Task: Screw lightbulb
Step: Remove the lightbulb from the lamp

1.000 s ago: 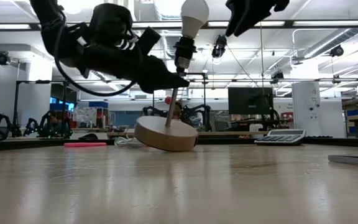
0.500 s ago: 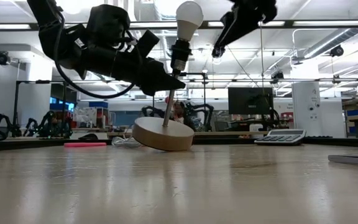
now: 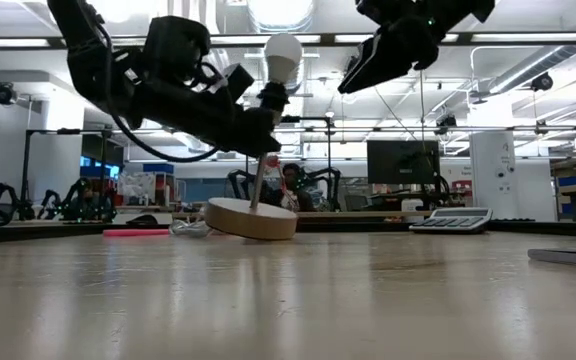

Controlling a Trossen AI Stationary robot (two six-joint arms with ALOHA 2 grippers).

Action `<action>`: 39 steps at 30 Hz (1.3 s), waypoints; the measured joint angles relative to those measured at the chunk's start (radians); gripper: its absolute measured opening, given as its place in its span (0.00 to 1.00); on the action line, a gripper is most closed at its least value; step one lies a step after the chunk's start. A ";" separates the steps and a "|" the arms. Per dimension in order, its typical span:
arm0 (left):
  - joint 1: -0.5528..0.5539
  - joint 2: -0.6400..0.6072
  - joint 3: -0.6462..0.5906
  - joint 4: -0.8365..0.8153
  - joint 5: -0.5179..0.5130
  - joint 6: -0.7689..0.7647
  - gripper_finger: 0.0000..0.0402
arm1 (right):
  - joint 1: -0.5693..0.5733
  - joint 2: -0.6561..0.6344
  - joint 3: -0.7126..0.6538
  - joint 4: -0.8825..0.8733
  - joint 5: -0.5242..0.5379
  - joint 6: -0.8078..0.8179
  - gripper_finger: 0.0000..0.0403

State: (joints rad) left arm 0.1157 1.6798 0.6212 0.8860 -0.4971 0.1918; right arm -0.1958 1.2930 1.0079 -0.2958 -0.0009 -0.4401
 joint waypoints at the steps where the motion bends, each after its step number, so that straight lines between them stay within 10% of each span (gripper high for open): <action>1: 0.006 0.000 -0.001 -0.001 -0.022 -0.013 0.10 | -0.002 -0.010 -0.005 0.002 0.000 0.002 0.51; 26: 0.027 0.167 0.021 0.266 0.035 -0.089 0.11 | -0.015 -0.139 -0.010 0.004 0.002 0.038 0.49; 39: 0.022 0.105 0.018 0.134 0.068 -0.096 0.39 | -0.047 -0.077 -0.010 0.065 0.002 0.041 0.49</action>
State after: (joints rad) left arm 0.1380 1.7853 0.6388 1.0205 -0.4287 0.0956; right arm -0.2425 1.2158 0.9981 -0.2303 0.0012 -0.3996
